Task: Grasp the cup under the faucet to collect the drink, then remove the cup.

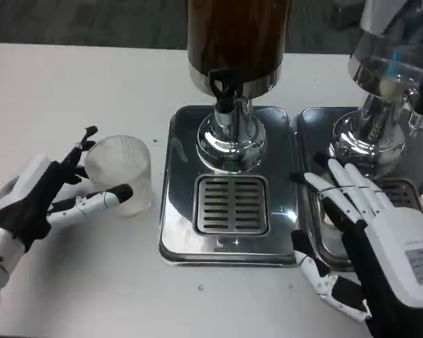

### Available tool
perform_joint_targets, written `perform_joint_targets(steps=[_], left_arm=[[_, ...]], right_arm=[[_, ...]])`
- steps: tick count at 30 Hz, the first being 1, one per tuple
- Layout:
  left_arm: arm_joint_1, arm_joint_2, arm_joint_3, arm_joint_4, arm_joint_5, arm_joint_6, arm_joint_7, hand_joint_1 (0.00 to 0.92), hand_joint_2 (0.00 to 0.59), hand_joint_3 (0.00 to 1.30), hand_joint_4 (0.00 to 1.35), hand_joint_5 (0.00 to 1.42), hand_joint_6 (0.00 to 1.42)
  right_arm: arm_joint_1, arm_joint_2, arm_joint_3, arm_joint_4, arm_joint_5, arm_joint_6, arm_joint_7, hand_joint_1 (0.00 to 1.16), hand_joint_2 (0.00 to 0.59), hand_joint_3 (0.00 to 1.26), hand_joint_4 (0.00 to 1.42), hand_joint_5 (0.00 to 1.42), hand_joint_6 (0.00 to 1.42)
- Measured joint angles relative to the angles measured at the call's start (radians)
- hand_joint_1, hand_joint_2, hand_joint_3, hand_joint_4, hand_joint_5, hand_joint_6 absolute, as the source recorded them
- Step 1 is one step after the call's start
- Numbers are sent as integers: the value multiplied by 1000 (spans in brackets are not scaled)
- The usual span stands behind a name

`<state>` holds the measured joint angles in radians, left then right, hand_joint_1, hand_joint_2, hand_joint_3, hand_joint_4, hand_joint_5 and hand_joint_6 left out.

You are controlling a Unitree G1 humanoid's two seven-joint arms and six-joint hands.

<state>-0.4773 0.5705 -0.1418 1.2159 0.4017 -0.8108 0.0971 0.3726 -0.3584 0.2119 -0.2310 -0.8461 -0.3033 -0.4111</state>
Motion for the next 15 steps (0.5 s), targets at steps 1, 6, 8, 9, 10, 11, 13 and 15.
perform_joint_targets(steps=[1,6,8,9,10,11,13,15], left_arm=[[-4,0,-1,2,0,2,-3,167,0,18,64,305,329],[-14,-1,-27,11,3,20,-13,167,0,10,60,303,328],[-22,-1,-40,14,10,35,-12,168,0,8,60,304,327],[-26,-1,-42,14,15,40,-12,168,0,8,60,306,327],[-31,-1,-45,14,20,45,-12,168,1,7,60,308,327],[-35,-1,-47,14,23,49,-11,169,2,7,60,309,327],[-42,-1,-58,14,32,59,-2,192,3,12,75,334,339],[-43,-4,-65,16,38,65,12,204,10,24,95,361,353]], right_arm=[[2,0,-1,-2,0,0,0,484,511,223,64,72,137],[16,0,-7,-14,2,0,0,485,511,230,66,83,141],[23,0,-8,-15,2,0,0,485,511,231,68,84,141],[24,0,-8,-16,2,0,0,485,511,231,70,85,142],[25,1,-9,-17,2,0,0,486,511,231,71,85,142],[25,1,-9,-18,2,0,0,495,510,239,76,86,143],[27,3,-9,-24,2,0,0,504,509,241,84,94,143],[31,6,-9,-29,2,0,0,515,515,251,86,97,143]])
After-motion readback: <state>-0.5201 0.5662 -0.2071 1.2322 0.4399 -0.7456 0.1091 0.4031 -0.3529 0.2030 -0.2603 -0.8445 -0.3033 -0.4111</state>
